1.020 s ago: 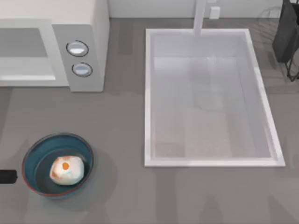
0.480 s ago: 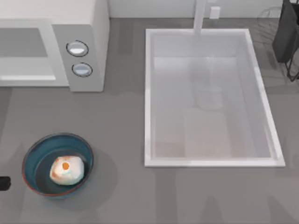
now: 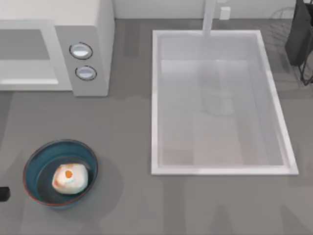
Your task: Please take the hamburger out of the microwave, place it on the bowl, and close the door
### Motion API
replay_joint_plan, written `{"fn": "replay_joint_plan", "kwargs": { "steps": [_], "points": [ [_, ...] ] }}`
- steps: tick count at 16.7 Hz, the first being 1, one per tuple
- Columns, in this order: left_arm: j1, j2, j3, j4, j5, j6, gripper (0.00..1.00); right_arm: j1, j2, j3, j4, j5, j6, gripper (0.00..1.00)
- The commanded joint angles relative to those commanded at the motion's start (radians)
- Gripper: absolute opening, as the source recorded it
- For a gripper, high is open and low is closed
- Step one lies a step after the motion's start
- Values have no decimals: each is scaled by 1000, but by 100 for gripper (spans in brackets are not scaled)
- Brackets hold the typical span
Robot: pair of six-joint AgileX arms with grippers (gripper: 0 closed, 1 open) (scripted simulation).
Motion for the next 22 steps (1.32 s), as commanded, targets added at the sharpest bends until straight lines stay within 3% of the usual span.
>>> {"fn": "replay_joint_plan", "kwargs": {
  "steps": [6, 9, 13, 16, 22],
  "points": [
    [-235, 150, 75, 72, -236, -4, 0, 0, 0, 0, 0, 0, 0, 100],
    [-288, 200, 90, 109, -288, -5, 0, 0, 0, 0, 0, 0, 0, 100],
    [-284, 196, 87, 107, -285, -5, 0, 0, 0, 0, 0, 0, 0, 100],
    [-222, 260, 147, 79, -244, 52, 0, 0, 0, 0, 0, 0, 0, 100],
    [143, 658, 458, -62, -30, 327, 0, 0, 0, 0, 0, 0, 0, 100]
  ]
}}
